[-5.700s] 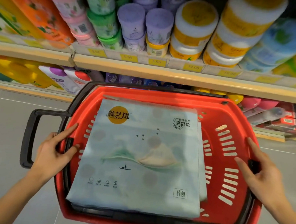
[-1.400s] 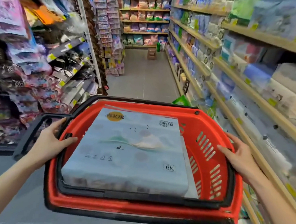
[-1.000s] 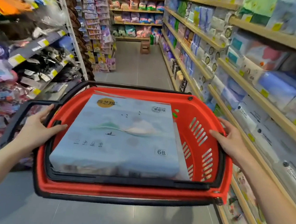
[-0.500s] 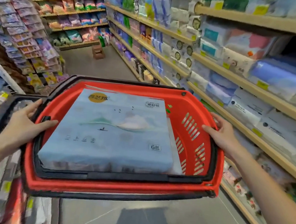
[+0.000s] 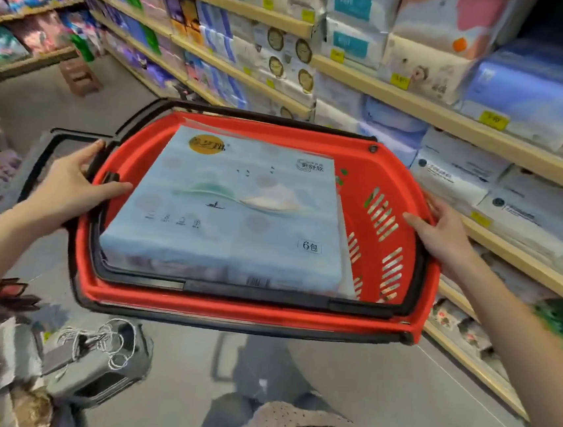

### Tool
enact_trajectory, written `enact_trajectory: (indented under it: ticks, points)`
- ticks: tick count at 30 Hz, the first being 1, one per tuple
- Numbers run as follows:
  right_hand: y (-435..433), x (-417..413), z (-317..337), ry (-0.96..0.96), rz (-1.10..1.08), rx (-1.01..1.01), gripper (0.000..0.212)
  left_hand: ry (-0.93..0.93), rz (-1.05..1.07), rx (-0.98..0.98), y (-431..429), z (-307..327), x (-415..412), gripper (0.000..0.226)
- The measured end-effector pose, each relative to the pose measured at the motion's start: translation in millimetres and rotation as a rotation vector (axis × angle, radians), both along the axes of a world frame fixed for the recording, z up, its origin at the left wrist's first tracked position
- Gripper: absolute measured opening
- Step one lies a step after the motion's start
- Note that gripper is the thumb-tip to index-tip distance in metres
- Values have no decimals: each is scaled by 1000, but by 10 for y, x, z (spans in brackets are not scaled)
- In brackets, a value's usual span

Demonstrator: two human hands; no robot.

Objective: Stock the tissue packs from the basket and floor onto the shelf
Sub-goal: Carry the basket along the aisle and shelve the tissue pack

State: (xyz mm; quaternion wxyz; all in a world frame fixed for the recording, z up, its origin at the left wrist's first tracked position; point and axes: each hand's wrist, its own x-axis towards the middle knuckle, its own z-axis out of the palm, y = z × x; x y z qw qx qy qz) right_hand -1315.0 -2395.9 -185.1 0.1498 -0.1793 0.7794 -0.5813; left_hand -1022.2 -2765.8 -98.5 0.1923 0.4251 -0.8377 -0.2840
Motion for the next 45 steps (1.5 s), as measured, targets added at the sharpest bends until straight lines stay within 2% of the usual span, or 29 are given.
enact_trajectory:
  ticks: [5, 10, 16, 19, 23, 26, 31, 40, 45]
  points:
    - [-71, -116, -138, 3, -163, 36, 53, -64, -157, 47, -542, -190, -814, 80]
    - [-177, 35, -491, -53, -365, 125, 51, -154, -379, 119, -1023, -635, -1651, 82]
    - [-407, 487, -1187, -207, -640, 144, 54, -306, -628, 206, -1477, -1354, -2535, 90]
    - [-526, 672, -1462, -319, -768, 118, 58, -325, -717, 219, -1540, -1732, -2841, 91]
    - [-645, 640, -1834, -296, -874, 204, 53, -400, -753, 255, -1609, -2314, -3057, 86]
    - [-656, 517, -2164, -279, -876, 280, 50, -478, -737, 257, -1669, -2835, -3255, 84]
    - [-634, 236, -2933, -324, -870, 366, 54, -504, -751, 215, -1510, -3746, -3496, 61]
    - [-417, -246, -4451, -294, -919, 465, 52, -506, -698, 218, -1244, -5390, -3959, 78]
    - [-316, -568, -4971, -258, -941, 519, 53, -465, -665, 226, -1089, -5980, -4263, 79]
